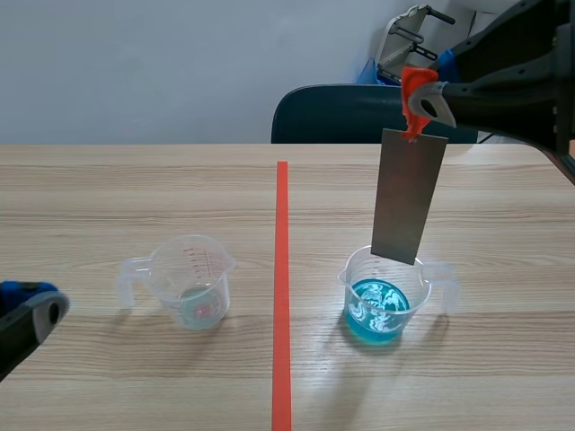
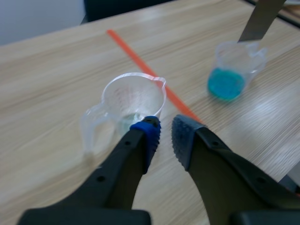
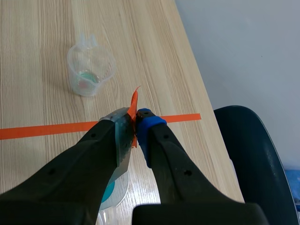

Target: Do the redox reaction experiment

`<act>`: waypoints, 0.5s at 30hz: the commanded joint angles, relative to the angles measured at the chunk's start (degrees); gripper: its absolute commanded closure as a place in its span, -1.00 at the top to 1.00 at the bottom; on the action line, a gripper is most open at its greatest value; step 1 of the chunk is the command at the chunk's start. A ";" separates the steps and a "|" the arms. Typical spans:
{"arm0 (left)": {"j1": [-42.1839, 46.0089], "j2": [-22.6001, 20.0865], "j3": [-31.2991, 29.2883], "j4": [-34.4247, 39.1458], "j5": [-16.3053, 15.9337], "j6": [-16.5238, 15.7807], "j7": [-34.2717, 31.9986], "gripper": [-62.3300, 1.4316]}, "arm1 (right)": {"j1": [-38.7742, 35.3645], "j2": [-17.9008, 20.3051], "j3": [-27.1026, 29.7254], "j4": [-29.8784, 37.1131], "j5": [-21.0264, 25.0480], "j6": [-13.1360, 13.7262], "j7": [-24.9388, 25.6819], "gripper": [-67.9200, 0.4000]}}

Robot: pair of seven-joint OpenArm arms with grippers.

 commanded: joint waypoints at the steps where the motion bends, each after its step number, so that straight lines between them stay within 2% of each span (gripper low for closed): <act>1: -3.19 -0.37 2.29 0.90 -0.37 -0.09 -0.79 -0.80 | 0.83 0.00 0.39 0.57 0.63 -0.22 0.87 -0.96; 4: -9.86 -1.62 7.89 0.33 -0.35 0.66 -0.76 -0.87 | 0.83 0.00 0.39 0.57 0.63 -0.22 0.90 -0.96; 8: -19.52 -2.49 17.07 -1.88 -0.13 4.07 0.87 -0.87 | 0.83 0.00 0.39 0.57 0.63 -0.22 0.87 -0.96; 15: -38.27 -1.36 34.64 -11.47 0.52 8.22 4.81 -0.87 | 0.83 0.00 0.39 0.57 0.63 -0.22 0.90 -0.96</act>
